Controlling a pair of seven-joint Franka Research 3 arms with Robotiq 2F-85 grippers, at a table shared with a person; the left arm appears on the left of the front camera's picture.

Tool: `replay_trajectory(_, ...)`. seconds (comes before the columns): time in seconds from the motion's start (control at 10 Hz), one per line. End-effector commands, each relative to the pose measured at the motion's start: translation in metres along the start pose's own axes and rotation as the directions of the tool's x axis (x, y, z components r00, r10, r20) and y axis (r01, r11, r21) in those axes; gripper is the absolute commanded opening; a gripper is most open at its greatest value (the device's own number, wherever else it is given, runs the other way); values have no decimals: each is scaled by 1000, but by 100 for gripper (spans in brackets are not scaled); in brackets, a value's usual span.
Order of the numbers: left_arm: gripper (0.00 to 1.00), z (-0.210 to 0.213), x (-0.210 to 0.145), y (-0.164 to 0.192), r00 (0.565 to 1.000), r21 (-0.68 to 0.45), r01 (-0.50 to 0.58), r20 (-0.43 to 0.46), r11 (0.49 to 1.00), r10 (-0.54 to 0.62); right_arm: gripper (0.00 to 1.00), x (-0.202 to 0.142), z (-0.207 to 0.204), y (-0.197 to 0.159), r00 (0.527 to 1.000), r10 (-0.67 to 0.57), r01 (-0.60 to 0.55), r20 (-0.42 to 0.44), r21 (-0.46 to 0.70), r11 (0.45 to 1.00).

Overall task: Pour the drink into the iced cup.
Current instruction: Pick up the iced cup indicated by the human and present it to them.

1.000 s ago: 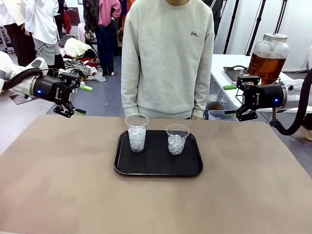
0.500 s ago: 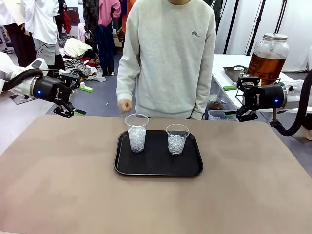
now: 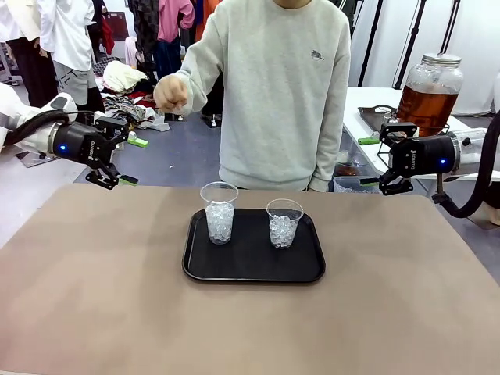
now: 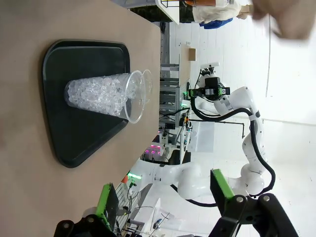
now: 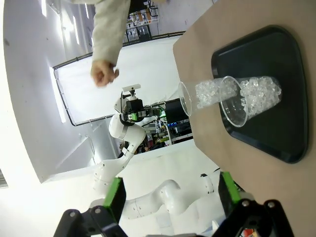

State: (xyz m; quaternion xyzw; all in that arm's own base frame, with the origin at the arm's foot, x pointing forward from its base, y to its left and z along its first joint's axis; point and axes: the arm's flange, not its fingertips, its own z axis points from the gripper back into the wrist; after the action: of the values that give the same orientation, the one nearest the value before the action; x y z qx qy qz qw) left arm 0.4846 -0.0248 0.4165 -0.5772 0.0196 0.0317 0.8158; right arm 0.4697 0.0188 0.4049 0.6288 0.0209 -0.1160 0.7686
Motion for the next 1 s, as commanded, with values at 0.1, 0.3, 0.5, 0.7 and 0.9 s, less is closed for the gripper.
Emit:
replay_trajectory(0.1, 100, 1, -1, 0, 1000, 0, 1, -1, 1000, -1, 100, 0, 0, 0, 1000, 0, 0, 5, 0, 1000)
replay_trajectory(0.3, 100, 1, -1, 0, 1000, 0, 1, -1, 1000, -1, 100, 0, 0, 0, 1000, 0, 0, 5, 0, 1000)
replay_trajectory(0.5, 100, 1, -1, 0, 1000, 0, 1, -1, 1000, -1, 100, 0, 0, 0, 1000, 0, 0, 5, 0, 1000)
replay_trajectory(0.7, 100, 1, -1, 0, 1000, 0, 1, -1, 1000, -1, 100, 0, 0, 0, 1000, 0, 0, 5, 0, 1000)
replay_trajectory(0.9, 100, 1, -1, 0, 1000, 0, 1, -1, 1000, -1, 100, 0, 0, 0, 1000, 0, 0, 5, 0, 1000)
